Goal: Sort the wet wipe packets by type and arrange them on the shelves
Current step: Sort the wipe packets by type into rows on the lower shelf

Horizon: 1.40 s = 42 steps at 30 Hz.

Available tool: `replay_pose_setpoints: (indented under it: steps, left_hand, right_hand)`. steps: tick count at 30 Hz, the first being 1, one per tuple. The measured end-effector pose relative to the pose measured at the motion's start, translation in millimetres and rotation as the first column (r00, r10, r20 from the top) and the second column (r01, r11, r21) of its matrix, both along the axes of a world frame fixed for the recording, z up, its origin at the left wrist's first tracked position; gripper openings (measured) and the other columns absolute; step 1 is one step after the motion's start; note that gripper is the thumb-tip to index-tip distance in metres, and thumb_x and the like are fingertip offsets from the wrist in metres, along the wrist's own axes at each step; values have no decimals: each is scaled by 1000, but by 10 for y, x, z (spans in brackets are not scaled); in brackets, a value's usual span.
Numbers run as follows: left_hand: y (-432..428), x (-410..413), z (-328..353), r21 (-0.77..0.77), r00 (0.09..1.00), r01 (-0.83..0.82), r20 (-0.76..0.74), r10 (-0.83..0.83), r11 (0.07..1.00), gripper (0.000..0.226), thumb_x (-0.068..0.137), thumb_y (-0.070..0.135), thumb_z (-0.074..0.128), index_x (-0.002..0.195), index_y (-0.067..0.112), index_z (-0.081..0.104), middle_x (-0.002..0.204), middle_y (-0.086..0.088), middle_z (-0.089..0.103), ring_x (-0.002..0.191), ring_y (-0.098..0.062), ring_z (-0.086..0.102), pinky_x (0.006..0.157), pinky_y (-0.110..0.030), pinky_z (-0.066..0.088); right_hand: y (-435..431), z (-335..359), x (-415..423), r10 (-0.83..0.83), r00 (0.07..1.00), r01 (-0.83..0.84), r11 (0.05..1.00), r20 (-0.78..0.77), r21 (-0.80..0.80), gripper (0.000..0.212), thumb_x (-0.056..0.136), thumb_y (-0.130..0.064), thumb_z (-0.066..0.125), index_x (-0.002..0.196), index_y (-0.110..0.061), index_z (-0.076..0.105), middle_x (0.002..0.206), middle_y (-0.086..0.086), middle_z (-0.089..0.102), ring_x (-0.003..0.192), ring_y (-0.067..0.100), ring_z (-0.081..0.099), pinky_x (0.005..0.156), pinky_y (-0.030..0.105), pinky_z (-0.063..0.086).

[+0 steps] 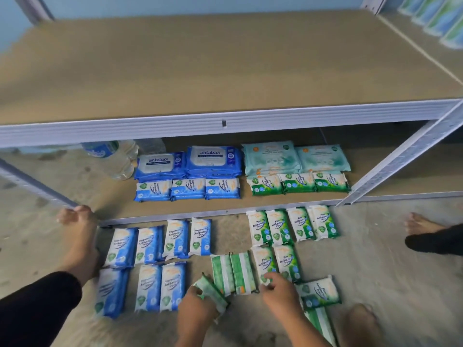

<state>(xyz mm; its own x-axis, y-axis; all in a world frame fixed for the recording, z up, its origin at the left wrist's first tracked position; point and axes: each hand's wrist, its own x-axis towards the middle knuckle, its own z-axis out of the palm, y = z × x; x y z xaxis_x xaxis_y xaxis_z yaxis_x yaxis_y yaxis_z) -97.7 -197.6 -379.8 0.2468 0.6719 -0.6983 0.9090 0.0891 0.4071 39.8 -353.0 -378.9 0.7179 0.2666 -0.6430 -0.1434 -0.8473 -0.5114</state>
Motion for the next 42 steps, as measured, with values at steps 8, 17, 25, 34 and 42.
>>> replay_pose_setpoints:
  steps: [8, 17, 25, 34, 42]
  left_hand:
    - [98, 28, -100, -39, 987, -30, -160, 23, 999, 56, 78, 56, 50, 111, 12, 55, 101, -7, 70, 87, -27, 70, 79, -34, 56]
    - [150, 159, -287, -6, 976, -63, -210, 60, 998, 82, 77, 69, 61, 128, 9, 43, 117, -10, 65, 103, -30, 66, 85, -35, 52]
    - [176, 178, -373, 36, 968, 130, -222, -118, 991, 77, 80, 56, 68, 133, 13, 31, 118, -6, 64, 109, -28, 63, 83, -38, 52]
    - [202, 83, -450, -3, 978, 189, -88, -189, 982, 65, 73, 54, 69, 119, 22, 37, 100, 1, 63, 92, -22, 65, 72, -35, 54]
    - [223, -13, -230, -141, 980, 191, 80, -181, 971, 67, 66, 57, 67, 119, 32, 34, 107, -2, 64, 92, -22, 65, 75, -31, 51]
  right_hand:
    - [266, -109, -73, 74, 994, -75, 997, -86, -10, 50, 85, -36, 65, 134, -28, 56, 124, -5, 65, 104, 13, 62, 87, 24, 49]
    - [714, -291, -94, 453, 891, -433, 871, 39, -231, 74, 99, -30, 53, 158, -30, 9, 165, 12, 8, 134, 34, 47, 106, 43, 46]
    - [869, -453, -210, 372, 927, -363, 865, -41, -347, 111, 82, -11, 72, 159, -30, -6, 160, 16, 8, 129, 36, 52, 99, 42, 52]
    - [797, -426, -172, 428, 904, -400, 836, -11, -376, 104, 75, -20, 72, 154, -31, 5, 148, 10, 29, 115, 32, 59, 82, 38, 54]
    - [535, -192, -214, 69, 988, -92, 981, -136, -172, 86, 66, -22, 63, 145, -37, 34, 101, -7, 63, 88, 17, 64, 75, 31, 56]
